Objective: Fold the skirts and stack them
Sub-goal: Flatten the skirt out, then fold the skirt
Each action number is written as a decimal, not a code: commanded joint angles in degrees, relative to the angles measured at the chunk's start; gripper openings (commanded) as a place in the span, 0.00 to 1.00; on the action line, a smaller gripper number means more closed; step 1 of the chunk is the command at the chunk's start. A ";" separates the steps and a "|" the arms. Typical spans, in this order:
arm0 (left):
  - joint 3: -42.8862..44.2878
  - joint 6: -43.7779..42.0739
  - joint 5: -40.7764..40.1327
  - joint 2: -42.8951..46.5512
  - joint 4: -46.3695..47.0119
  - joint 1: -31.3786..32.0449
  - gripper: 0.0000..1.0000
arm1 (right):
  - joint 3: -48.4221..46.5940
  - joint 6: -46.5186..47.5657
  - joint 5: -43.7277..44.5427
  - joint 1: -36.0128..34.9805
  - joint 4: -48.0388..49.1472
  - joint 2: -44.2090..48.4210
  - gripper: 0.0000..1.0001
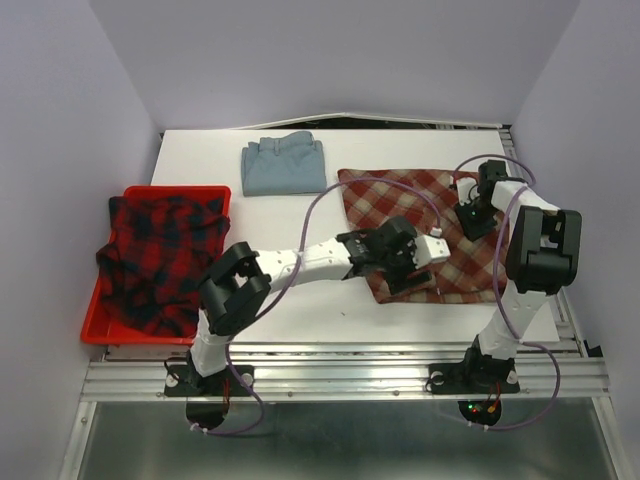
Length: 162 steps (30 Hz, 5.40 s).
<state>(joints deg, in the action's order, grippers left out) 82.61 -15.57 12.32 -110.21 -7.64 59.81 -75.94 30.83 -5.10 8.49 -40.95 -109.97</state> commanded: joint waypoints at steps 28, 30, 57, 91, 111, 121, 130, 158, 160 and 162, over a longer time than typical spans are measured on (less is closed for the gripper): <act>4.32 -9.56 -12.58 -5.37 3.77 9.45 0.55 | -0.79 0.11 -3.42 1.62 -2.21 -1.56 0.26; 4.23 -9.74 -10.58 -5.19 3.25 9.53 0.63 | -0.79 0.11 -3.51 1.62 -2.29 -1.65 0.26; 5.63 -10.88 -14.69 -8.53 5.09 8.22 0.28 | -1.23 0.72 -3.51 2.67 -2.21 -2.09 0.26; -7.55 -3.76 -0.82 1.50 -6.76 0.77 0.61 | 10.28 9.33 3.26 3.73 0.78 0.36 0.23; 17.95 -11.23 2.45 -3.97 -16.36 -20.00 0.64 | -9.12 10.13 -25.58 3.36 -21.02 11.64 0.26; 13.81 -8.69 4.30 3.87 -16.53 -16.40 0.64 | 0.59 14.34 -12.57 5.31 -10.21 4.24 0.24; 7.92 -2.54 4.29 -0.43 -10.82 -3.92 0.60 | 15.02 16.89 -11.33 5.31 -9.06 6.52 0.23; 12.12 -13.52 10.36 1.85 -17.16 -22.80 0.59 | -17.55 -1.64 -26.20 -4.18 -10.75 2.86 0.28; 16.33 -12.03 11.76 0.44 -16.79 -25.35 0.61 | -22.90 -4.36 -23.03 -4.18 -5.05 0.21 0.30; 20.38 -11.15 13.16 -2.45 -17.23 -28.07 0.61 | -26.43 -6.30 -20.93 -4.18 -0.13 -3.66 0.33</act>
<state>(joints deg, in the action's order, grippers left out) 95.48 -28.42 22.76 -111.20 -25.21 36.86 -95.85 31.40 -31.46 3.79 -53.65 -109.01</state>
